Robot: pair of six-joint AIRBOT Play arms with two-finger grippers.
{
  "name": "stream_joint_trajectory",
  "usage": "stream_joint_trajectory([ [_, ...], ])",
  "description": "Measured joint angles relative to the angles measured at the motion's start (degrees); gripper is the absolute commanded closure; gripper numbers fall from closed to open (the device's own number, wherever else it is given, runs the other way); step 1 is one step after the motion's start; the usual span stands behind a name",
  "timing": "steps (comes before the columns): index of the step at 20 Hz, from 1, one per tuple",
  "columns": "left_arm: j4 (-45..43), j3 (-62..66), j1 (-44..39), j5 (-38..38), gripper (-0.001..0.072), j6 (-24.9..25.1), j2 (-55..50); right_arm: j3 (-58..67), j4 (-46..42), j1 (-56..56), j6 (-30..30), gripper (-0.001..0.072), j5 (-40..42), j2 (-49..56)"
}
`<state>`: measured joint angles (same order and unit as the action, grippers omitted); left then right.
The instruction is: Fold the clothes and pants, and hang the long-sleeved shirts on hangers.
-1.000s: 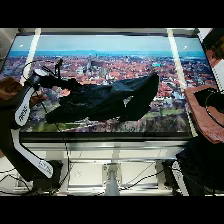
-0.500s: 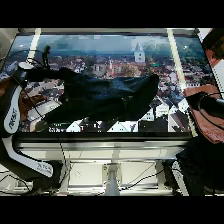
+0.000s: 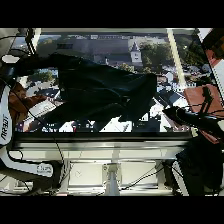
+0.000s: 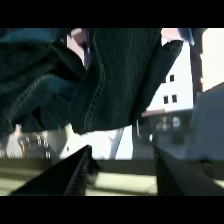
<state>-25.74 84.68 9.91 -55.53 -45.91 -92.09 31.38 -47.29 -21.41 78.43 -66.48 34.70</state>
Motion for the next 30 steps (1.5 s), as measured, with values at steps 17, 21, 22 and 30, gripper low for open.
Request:
stream_joint_trajectory([
  [17, 0.3, 0.0, 0.0, 0.5, 0.0646, -0.4, -0.3, -5.8, 11.5, 15.3, -2.1, 0.0329, 25.6, 28.1],
  [21, 0.3, 0.0, 0.0, 0.5, 0.0646, -0.4, -0.7, -1.6, 13.6, 16.4, -2.6, 0.0329, 26.9, 33.9],
  [22, 0.3, 0.0, 0.0, 0.5, 0.0646, -0.4, -0.8, -0.4, 13.9, 16.5, -3.2, 0.0328, 25.6, 34.6],
  [30, 0.3, 0.0, 0.0, 0.5, 0.0646, -0.4, -1.2, 3.3, 10.5, 18.4, -5.2, 0.0328, 20.2, 36.2],
])
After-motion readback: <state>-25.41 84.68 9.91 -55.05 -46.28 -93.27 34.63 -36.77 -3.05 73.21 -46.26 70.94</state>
